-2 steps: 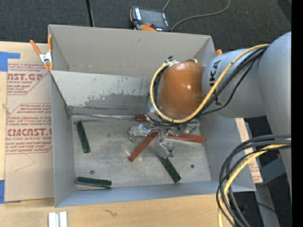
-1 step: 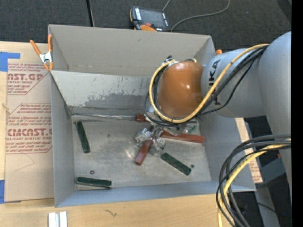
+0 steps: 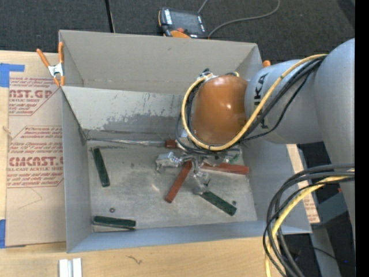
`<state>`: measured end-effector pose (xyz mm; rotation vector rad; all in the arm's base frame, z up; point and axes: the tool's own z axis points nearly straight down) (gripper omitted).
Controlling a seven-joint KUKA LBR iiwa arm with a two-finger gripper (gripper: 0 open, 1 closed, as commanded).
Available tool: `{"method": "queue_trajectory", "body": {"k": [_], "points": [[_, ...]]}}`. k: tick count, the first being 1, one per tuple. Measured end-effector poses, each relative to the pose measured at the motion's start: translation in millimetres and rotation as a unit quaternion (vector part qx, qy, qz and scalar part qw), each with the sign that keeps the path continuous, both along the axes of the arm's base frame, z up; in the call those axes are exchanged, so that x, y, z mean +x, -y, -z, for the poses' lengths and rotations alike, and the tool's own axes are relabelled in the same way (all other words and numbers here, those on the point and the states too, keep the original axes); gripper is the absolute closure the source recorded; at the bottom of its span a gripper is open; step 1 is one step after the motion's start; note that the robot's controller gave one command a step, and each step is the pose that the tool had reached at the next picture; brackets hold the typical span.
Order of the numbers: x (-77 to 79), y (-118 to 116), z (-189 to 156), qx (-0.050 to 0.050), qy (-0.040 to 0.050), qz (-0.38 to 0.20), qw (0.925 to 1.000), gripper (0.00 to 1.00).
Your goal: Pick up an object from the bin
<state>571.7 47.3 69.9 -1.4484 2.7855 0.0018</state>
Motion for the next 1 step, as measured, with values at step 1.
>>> {"method": "queue_trajectory", "body": {"k": [1], "points": [[0.5,-0.1,-1.0,0.000,0.0005,0.000,1.0000,1.00]]}}
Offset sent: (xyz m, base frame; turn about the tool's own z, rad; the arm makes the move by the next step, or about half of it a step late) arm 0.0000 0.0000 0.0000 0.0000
